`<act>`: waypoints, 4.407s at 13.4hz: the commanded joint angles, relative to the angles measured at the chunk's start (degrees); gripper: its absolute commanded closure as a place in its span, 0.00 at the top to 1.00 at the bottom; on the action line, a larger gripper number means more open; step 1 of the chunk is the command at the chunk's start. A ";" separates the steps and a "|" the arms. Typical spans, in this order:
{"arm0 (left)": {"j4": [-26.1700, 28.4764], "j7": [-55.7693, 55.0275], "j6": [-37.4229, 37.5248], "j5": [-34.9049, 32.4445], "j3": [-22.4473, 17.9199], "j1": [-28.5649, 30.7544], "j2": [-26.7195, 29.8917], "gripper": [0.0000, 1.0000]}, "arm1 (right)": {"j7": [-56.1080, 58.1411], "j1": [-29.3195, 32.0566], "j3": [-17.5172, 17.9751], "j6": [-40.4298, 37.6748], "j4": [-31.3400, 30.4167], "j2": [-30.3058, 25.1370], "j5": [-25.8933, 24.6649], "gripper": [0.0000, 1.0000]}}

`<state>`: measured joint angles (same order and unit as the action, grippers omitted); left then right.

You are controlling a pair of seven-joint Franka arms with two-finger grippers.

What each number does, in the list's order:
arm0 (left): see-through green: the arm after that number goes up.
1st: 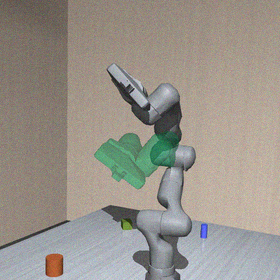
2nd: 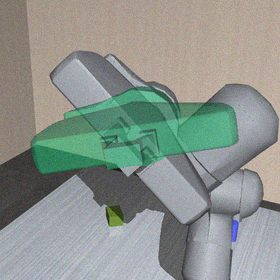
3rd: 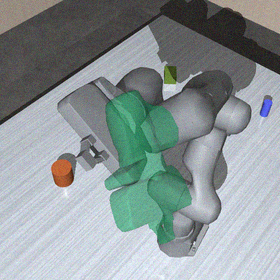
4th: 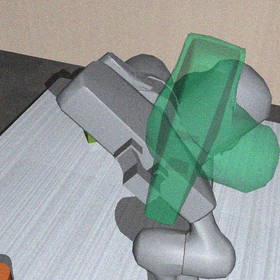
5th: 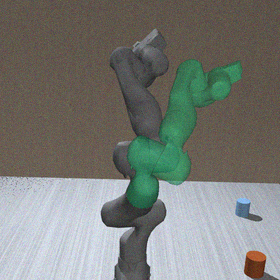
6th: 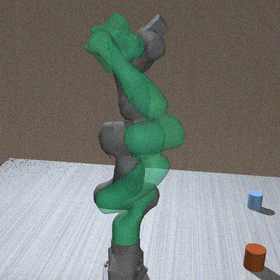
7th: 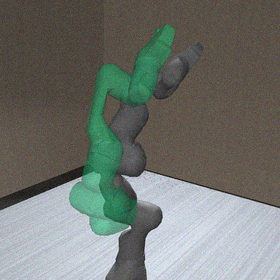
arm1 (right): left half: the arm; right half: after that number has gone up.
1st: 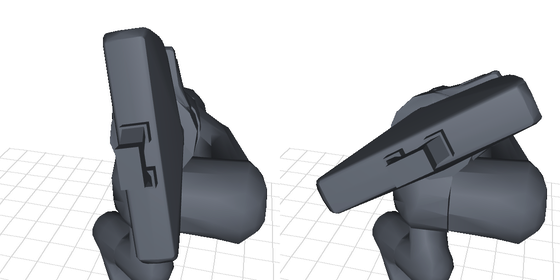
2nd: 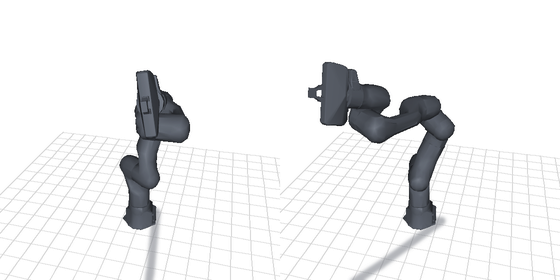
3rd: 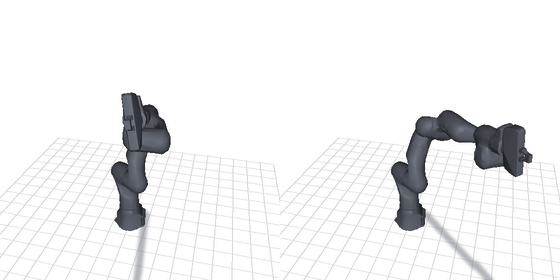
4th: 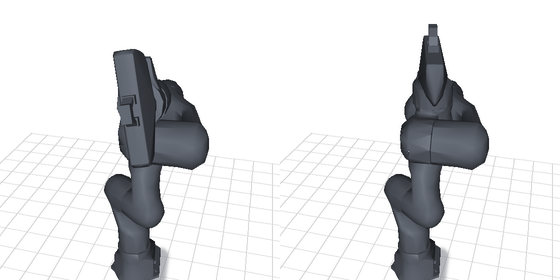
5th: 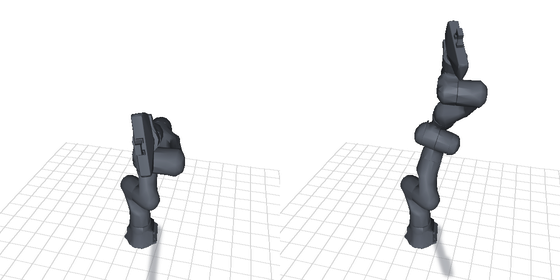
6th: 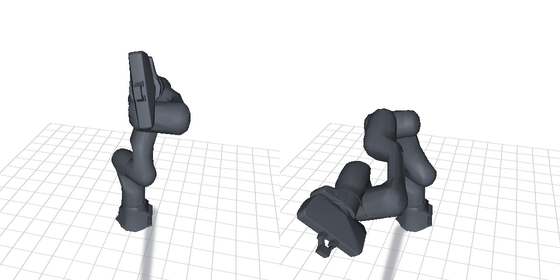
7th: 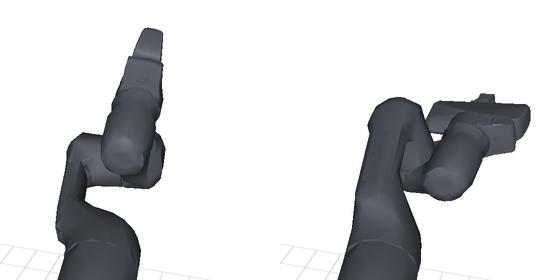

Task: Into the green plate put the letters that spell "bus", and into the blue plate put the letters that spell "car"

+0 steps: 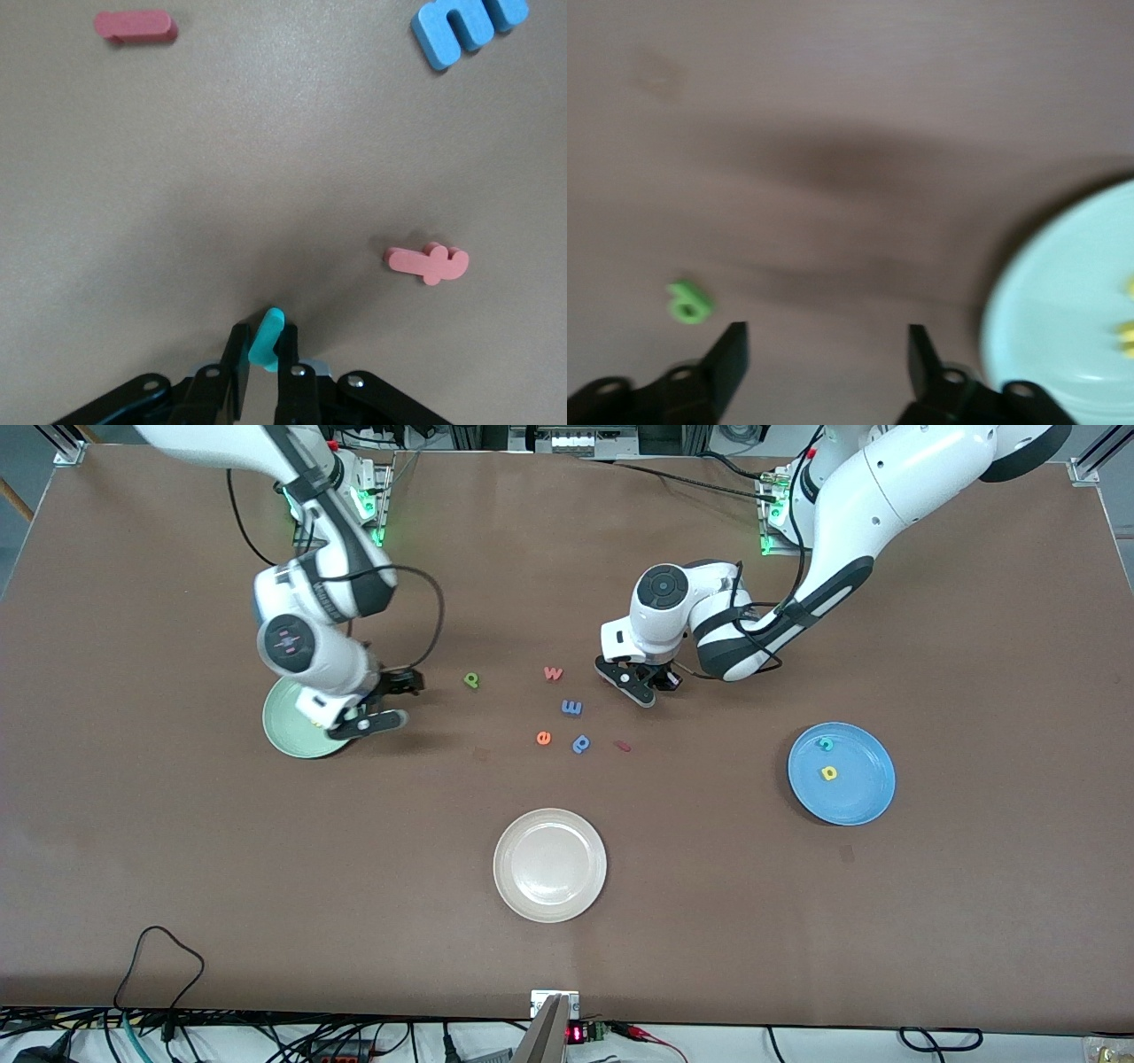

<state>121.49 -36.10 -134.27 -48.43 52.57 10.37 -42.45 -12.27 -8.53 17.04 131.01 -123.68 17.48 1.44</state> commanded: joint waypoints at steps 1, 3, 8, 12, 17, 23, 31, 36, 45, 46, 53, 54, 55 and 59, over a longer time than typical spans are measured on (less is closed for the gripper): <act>-0.46 0.86 0.14 -1.59 -0.63 0.35 0.35 0.05 | -3.29 -4.56 -0.26 2.48 1.43 1.84 0.15 0.68; -1.42 0.42 1.19 -1.41 -0.28 1.31 1.49 0.04 | -4.42 -7.28 -0.26 4.77 1.52 3.34 0.50 0.57; -6.50 7.33 9.51 -0.28 2.98 10.46 1.67 0.05 | -4.61 -11.16 -0.34 10.39 1.52 7.82 -0.29 0.57; -16.52 20.16 23.14 6.13 2.98 13.69 1.49 0.05 | -4.69 -11.60 -0.43 10.93 0.99 8.97 -2.31 0.57; -18.39 34.68 25.28 6.06 1.49 25.82 -0.17 0.07 | -4.60 -11.60 -0.61 10.67 -0.59 9.15 -2.93 0.57; -17.60 36.28 25.10 6.50 -0.28 30.67 -1.50 1.00 | -4.87 -11.60 -0.70 10.76 -1.56 9.15 -3.63 0.43; -35.41 35.32 49.24 12.56 7.45 30.50 0.09 1.00 | -4.87 -11.60 -0.87 10.93 -1.21 9.59 -3.63 0.06; -50.19 35.75 62.28 15.54 11.15 29.53 0.26 1.00 | -3.47 -6.00 -2.54 6.22 -0.86 3.54 -4.25 0.00; -55.13 35.49 63.78 35.72 -18.31 14.72 17.82 1.00 | 13.59 15.02 -5.09 -4.10 -2.70 0.52 -4.78 0.03; -53.39 35.58 63.60 40.12 -25.43 11.03 19.93 1.00 | 13.94 15.64 -5.09 -4.18 -2.70 0.88 -4.78 0.27; -26.60 36.18 34.12 50.01 -58.61 -12.28 39.53 1.00 | 13.41 15.64 -5.09 -22.95 13.95 -7.72 -3.72 1.00; -24.56 36.45 31.55 49.75 -58.72 -12.56 41.12 1.00 | 13.41 15.64 -5.96 -26.65 18.00 -9.64 -3.64 1.00; -23.41 36.54 31.43 49.66 -58.72 -12.57 42.61 1.00 | 13.41 15.21 -7.10 -27.99 20.04 -12.01 -3.55 1.00; -23.22 38.74 34.93 49.66 -56.27 -12.48 42.98 1.00 | 14.03 12.49 -12.55 -36.22 30.83 -15.55 -3.46 1.00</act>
<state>97.26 1.26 -100.71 0.90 -4.62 -1.50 -0.70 1.30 5.71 6.85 100.47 -98.89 1.14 -2.45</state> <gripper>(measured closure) 0.000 0.000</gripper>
